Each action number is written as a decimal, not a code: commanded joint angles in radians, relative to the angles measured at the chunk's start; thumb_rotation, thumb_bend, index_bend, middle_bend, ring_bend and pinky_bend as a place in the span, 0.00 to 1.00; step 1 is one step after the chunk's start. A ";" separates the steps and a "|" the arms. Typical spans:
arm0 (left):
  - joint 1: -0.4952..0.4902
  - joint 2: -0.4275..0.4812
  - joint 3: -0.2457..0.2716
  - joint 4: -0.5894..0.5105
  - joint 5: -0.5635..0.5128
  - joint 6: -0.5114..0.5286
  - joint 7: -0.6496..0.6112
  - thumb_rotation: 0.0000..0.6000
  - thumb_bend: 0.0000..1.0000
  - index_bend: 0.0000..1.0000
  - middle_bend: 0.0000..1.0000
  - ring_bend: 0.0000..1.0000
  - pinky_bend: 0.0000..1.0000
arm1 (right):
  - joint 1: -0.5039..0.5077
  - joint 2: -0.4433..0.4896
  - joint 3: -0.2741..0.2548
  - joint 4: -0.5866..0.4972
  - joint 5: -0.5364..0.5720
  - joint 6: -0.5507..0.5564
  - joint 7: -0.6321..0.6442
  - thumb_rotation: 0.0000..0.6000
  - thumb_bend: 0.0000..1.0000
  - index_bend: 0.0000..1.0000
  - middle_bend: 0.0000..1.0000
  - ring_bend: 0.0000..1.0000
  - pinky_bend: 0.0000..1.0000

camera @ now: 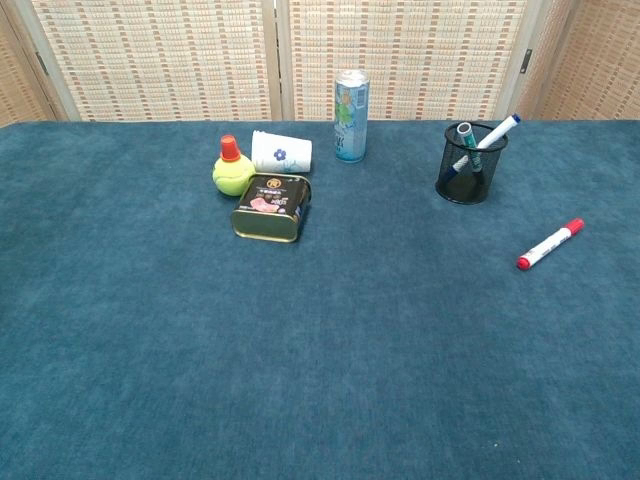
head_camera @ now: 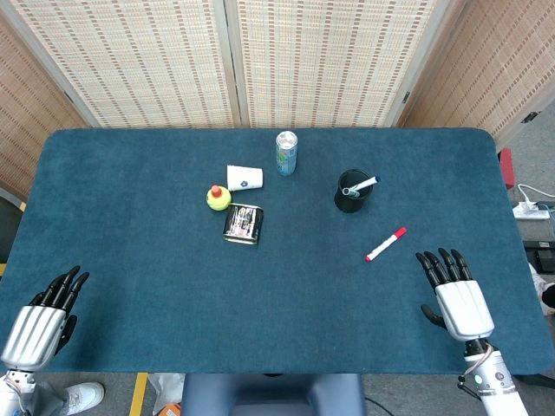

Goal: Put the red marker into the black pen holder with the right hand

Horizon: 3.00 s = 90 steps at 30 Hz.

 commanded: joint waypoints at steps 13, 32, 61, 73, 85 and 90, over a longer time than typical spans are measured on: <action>0.001 -0.001 0.002 0.002 0.002 -0.004 0.002 1.00 0.46 0.06 0.00 0.11 0.39 | 0.064 -0.073 0.054 0.152 -0.011 -0.051 0.073 1.00 0.14 0.14 0.10 0.02 0.05; -0.003 -0.003 -0.003 -0.003 -0.014 -0.018 0.013 1.00 0.46 0.07 0.00 0.11 0.39 | 0.350 -0.376 0.077 0.807 -0.031 -0.374 0.284 1.00 0.14 0.27 0.14 0.05 0.07; -0.006 -0.005 -0.005 -0.005 -0.024 -0.026 0.020 1.00 0.46 0.07 0.00 0.13 0.39 | 0.389 -0.533 0.074 1.050 0.022 -0.399 0.278 1.00 0.20 0.54 0.31 0.28 0.28; -0.005 -0.005 -0.004 -0.004 -0.020 -0.022 0.018 1.00 0.46 0.07 0.00 0.13 0.39 | 0.382 -0.563 0.073 1.097 0.028 -0.364 0.270 1.00 0.22 0.66 0.43 0.43 0.43; -0.007 -0.007 -0.005 -0.004 -0.023 -0.026 0.024 1.00 0.45 0.07 0.00 0.13 0.39 | 0.356 -0.494 0.081 0.946 0.003 -0.229 0.432 1.00 0.22 0.66 0.44 0.44 0.44; -0.006 -0.008 -0.004 -0.005 -0.022 -0.024 0.025 1.00 0.46 0.07 0.00 0.13 0.39 | 0.353 -0.420 0.105 0.784 0.005 -0.192 0.584 1.00 0.22 0.66 0.44 0.44 0.44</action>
